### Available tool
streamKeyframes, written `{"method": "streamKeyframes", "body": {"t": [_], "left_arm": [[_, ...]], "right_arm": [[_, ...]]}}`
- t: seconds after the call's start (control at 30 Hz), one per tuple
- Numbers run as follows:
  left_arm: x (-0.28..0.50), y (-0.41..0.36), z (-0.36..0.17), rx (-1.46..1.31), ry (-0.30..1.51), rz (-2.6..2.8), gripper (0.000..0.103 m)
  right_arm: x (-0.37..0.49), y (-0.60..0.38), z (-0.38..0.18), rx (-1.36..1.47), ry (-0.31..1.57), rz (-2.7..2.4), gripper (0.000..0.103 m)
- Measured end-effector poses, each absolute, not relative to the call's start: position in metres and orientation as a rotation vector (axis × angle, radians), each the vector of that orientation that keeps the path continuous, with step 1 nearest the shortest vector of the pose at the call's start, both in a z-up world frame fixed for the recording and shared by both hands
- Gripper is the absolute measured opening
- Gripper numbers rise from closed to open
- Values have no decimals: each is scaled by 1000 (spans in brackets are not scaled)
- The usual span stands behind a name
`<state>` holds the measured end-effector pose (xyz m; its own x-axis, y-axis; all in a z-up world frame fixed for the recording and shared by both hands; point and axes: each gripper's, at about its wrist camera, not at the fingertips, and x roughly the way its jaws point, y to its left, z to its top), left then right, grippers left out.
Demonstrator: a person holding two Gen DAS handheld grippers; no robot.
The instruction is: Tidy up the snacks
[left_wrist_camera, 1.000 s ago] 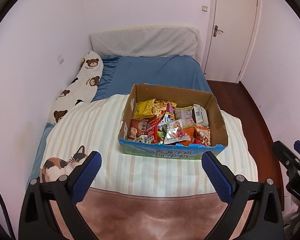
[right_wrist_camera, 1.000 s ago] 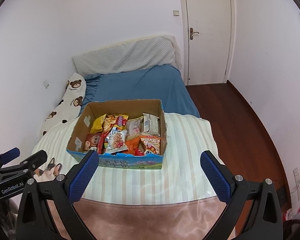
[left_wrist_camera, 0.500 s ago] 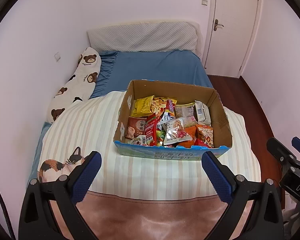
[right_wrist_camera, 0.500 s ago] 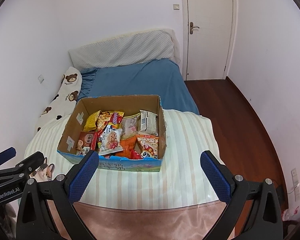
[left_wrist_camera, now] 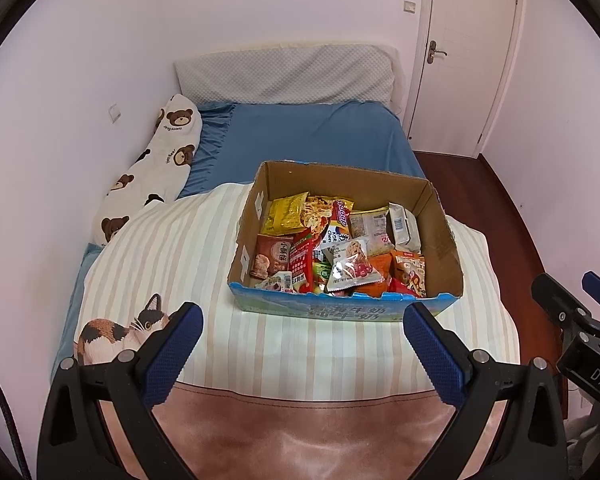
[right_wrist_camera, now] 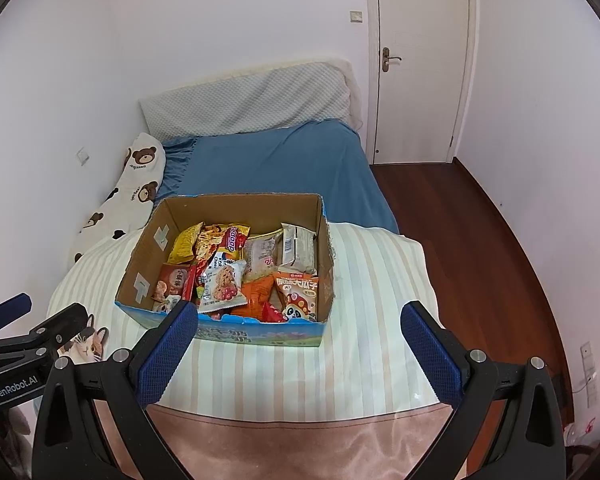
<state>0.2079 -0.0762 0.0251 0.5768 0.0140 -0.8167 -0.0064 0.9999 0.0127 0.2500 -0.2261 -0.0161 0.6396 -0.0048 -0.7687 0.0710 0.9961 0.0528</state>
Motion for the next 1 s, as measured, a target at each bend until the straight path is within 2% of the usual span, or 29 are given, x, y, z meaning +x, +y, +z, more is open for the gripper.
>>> {"method": "streamKeyframes", "body": {"t": [1.0], "left_arm": [[204,-80,24,19,961,-2,103]], "right_arm": [[247,-225,-13,56,881,-27,103]]}}
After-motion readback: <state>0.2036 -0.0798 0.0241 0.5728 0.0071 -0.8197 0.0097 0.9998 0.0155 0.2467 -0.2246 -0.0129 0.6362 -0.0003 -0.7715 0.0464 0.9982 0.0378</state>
